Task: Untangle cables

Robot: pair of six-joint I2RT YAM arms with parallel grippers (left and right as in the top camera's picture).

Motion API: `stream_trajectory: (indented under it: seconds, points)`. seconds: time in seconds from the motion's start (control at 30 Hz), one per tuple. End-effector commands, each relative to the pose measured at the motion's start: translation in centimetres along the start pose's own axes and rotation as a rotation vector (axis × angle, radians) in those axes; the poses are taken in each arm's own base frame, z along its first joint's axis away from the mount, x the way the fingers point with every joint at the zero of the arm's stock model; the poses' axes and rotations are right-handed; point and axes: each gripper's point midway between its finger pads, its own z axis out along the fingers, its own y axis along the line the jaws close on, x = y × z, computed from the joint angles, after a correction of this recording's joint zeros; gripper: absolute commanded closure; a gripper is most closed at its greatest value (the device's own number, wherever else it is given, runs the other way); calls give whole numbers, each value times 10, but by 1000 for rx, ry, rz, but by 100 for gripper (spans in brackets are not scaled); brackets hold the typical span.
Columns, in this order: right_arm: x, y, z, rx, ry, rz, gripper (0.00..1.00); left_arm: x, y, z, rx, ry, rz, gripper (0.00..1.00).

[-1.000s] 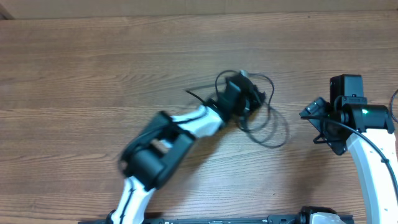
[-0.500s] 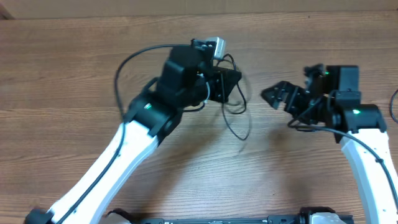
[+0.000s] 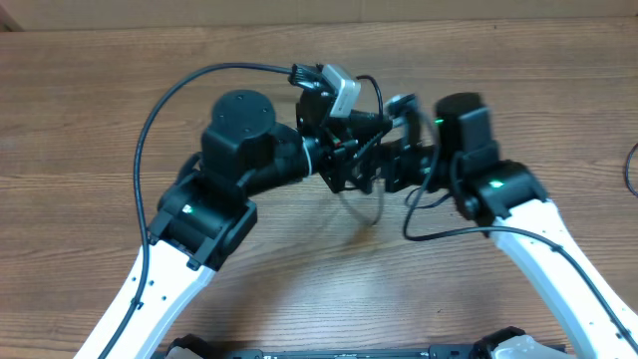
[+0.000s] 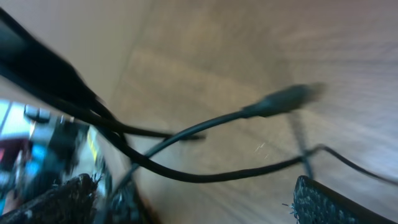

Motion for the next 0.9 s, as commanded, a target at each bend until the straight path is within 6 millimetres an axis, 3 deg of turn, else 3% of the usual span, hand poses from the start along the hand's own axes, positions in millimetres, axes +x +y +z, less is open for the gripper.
stream_trajectory:
  seconds: [0.0,0.13,0.27,0.37,0.5,0.63,0.7,0.77,0.87]
  points:
    - [20,-4,23,-20,95,-6,0,-31,-1,-22,28,-95,76,96]
    - [38,-45,45,111,172,72,0,-72,13,-51,31,-231,34,96]
    - [51,-90,51,276,212,137,0,-96,34,-82,11,-306,-17,96]
    - [54,-122,40,442,202,180,0,-99,54,-102,-24,-314,-71,96]
    - [55,-171,5,737,118,357,0,-105,75,-131,-66,-336,-111,96]
    - [54,-173,2,704,113,400,0,-110,72,-139,-47,-343,-90,96]
    - [52,-162,10,613,143,336,0,-107,74,-137,-47,-332,-102,96]
    - [49,-143,22,477,182,235,0,-103,76,-134,-40,-318,-118,96]
    - [45,-98,39,182,223,5,0,-101,73,-130,-16,-302,-119,96]
